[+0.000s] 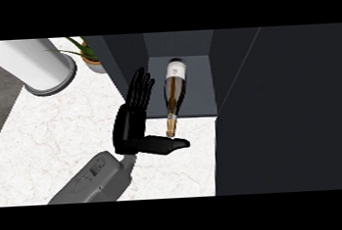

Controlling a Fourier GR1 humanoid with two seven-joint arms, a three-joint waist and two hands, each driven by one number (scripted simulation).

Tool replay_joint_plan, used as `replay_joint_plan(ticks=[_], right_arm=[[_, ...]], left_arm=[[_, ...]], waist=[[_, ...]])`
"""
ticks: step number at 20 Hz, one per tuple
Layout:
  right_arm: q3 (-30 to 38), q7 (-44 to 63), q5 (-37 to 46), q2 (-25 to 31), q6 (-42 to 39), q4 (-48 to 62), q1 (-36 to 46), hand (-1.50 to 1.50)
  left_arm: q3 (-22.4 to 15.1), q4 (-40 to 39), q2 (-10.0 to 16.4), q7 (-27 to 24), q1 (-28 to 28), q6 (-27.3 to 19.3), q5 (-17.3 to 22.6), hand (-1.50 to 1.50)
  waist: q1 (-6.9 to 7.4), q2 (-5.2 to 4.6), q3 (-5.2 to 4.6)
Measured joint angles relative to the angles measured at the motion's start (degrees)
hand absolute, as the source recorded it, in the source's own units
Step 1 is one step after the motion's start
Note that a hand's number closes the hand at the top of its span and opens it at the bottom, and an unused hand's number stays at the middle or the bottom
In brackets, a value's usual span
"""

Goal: Pick up the wine, place it into the cabinet and close the cabinet

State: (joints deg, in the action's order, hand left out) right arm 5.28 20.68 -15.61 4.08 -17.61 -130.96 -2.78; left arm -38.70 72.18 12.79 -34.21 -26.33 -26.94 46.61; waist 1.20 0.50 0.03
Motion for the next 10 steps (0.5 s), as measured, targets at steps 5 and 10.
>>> replay_joint_plan(ticks=[5,10], right_arm=[[-1.2,2.7,0.5,-0.1,1.4,-1.8,1.1,-1.50],[-1.6,1.3,1.2,1.0,-0.9,-1.3,0.4,1.50]], left_arm=[[-1.7,17.7,6.7,5.4,8.2,-4.5,-2.7,-1.50],[-1.8,29.6,10.1,8.8,15.2,-7.2,-5.9,-1.50]], waist=[[-0.27,-0.13,0.00],[-0.68,-0.28,0.00]])
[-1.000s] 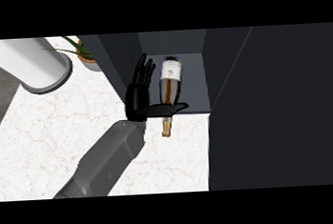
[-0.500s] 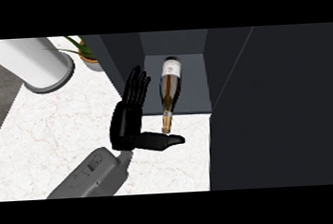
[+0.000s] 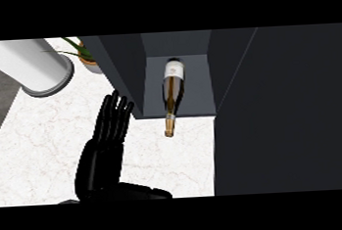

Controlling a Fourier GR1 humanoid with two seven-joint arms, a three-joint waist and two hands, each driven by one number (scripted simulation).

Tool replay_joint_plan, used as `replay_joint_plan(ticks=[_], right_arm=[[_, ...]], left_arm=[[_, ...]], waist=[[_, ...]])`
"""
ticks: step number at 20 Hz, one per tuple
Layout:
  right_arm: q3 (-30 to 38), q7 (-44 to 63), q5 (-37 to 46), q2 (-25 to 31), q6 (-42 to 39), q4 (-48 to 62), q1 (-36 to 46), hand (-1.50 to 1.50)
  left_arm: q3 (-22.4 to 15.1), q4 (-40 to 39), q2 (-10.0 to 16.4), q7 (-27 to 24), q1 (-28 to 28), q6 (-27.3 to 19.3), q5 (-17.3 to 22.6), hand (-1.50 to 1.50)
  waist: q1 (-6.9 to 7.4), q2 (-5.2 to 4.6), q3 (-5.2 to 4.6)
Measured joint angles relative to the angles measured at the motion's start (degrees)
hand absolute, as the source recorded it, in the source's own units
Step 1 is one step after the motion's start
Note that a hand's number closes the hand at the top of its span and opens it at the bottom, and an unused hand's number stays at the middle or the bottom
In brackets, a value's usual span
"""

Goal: Pick up the wine, place it into the cabinet and close the cabinet

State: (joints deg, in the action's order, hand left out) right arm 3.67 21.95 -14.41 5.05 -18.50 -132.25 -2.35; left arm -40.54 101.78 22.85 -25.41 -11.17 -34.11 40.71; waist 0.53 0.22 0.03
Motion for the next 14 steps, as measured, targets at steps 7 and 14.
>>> replay_joint_plan(ticks=[7,14], right_arm=[[-3.3,2.1,-1.9,5.7,-8.0,-1.9,-1.6,1.50],[-10.8,6.1,-3.8,6.6,-11.3,-3.6,-5.2,1.50]], left_arm=[[1.5,10.3,5.3,-0.2,8.8,-2.0,-2.5,-1.50],[6.7,18.3,11.6,-3.7,21.4,0.1,-2.2,-1.50]], waist=[[0.15,0.01,-0.02],[0.28,0.03,-0.06]])
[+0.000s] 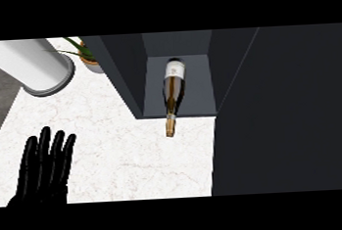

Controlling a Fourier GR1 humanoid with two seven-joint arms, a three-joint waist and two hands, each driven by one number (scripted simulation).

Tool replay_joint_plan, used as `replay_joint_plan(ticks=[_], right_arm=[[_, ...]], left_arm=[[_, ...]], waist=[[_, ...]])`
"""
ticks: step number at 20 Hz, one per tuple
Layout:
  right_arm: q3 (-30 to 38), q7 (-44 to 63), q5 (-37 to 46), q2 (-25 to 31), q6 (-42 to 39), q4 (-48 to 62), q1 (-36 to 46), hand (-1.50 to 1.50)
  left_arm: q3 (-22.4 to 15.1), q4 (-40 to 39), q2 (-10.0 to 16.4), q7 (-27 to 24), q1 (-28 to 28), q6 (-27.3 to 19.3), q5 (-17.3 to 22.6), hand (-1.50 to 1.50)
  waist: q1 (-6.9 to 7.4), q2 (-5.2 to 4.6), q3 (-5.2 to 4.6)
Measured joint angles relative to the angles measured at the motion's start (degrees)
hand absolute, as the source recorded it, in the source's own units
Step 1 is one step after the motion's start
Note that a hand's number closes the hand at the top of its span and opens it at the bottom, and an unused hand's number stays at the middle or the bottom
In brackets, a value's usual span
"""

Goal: Pick up the wine, place it into the cabinet and close the cabinet

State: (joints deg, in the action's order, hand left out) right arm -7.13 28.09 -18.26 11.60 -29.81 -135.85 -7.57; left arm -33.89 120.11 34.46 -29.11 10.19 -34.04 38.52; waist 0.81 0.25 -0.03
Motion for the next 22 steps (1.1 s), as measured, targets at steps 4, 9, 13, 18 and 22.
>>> replay_joint_plan(ticks=[4,9,13,18,22], right_arm=[[-7.0,2.6,-0.1,-2.2,1.5,-0.3,-0.5,1.50],[-16.1,6.0,2.1,-5.7,5.3,-0.7,0.7,1.50],[-23.5,9.1,7.6,-9.0,9.7,-1.4,3.8,1.50],[-30.4,11.0,17.5,-10.5,17.0,-1.1,11.2,1.50],[-35.4,12.0,22.8,-11.1,24.5,3.3,20.5,1.50]], left_arm=[[4.8,2.4,2.9,-2.4,6.8,3.9,2.4,-1.50],[12.0,5.5,6.5,-5.4,16.0,10.5,6.3,-1.50],[17.2,5.9,8.3,-7.2,21.3,15.5,8.8,-1.50],[25.2,7.0,10.9,-7.0,26.4,21.5,13.2,-1.50],[30.6,6.6,11.9,-6.8,29.0,26.0,15.4,-1.50]], waist=[[0.10,0.00,-0.04],[0.30,0.13,-0.07],[0.29,0.25,-0.09],[0.61,0.26,-0.10],[0.84,0.18,-0.10]])
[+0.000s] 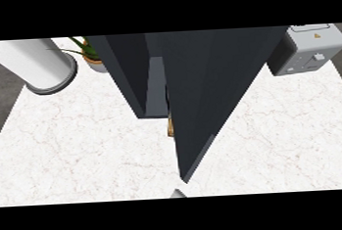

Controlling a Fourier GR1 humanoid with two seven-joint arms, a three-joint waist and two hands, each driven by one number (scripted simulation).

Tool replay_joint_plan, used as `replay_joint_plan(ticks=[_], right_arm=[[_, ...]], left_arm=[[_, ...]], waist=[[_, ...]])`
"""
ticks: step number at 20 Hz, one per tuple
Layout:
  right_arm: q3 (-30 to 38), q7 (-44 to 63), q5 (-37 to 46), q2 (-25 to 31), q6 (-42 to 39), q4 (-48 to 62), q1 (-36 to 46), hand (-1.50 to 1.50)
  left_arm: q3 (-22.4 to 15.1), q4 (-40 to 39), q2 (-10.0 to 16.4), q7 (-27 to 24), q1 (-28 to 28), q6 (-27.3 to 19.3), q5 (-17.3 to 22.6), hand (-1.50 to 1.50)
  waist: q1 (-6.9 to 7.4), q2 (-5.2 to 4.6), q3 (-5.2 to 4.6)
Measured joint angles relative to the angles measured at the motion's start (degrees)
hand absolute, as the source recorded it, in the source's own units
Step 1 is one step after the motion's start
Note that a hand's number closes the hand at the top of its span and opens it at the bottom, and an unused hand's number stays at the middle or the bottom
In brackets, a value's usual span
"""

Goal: Pick up the wine, place it into the cabinet and close the cabinet

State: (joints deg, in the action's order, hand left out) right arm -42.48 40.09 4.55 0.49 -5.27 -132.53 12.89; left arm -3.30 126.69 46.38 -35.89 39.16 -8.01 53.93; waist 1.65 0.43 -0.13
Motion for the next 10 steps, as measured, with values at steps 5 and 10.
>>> replay_joint_plan(ticks=[5,10], right_arm=[[0.4,0.6,0.0,-0.3,9.3,9.2,13.3,1.50],[4.8,-0.4,-2.5,-0.4,14.2,20.0,25.0,1.50]], left_arm=[[5.0,-0.2,0.0,0.8,3.5,5.5,2.1,-1.50],[8.8,-1.2,-0.6,1.7,5.3,10.3,3.3,-1.50]], waist=[[0.52,-0.16,0.02],[0.56,-0.32,0.04]])
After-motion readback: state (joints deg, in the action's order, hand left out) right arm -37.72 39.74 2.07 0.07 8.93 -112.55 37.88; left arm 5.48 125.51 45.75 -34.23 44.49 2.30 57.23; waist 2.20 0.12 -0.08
